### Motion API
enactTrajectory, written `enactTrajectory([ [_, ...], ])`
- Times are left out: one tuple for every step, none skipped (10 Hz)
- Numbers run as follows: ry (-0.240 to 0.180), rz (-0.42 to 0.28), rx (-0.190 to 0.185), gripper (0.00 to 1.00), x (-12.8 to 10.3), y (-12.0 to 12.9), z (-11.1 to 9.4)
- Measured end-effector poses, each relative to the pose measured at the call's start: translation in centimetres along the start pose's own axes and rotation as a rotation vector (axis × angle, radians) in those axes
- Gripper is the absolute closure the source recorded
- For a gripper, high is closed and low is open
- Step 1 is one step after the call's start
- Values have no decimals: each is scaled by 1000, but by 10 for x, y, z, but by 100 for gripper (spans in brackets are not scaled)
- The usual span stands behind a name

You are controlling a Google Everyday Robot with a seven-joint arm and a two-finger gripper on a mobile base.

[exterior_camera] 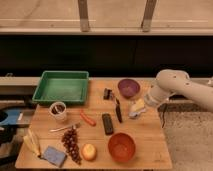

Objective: Place pepper in red bowl

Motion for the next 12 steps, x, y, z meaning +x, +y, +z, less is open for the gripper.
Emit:
enactTrajectory([
  [-5,-54,-2,20,-9,25,2],
  [-8,-92,-5,20,-13,43,4],
  [-9,-142,-11,20,-17,66,6],
  [-8,-204,-16,20,-21,92,9],
  [-4,-261,-22,20,-23,116,14],
  [6,-328,-30,20,-25,144,21],
  [17,-392,-33,20,-26,170,29],
  [29,-455,-34,20,-28,197,37],
  [46,-515,-35,20,-29,224,46],
  [67,-582,-39,20,-29,253,58],
  [74,-625,-37,20,-29,275,65],
  [78,-647,-34,20,-29,285,69],
])
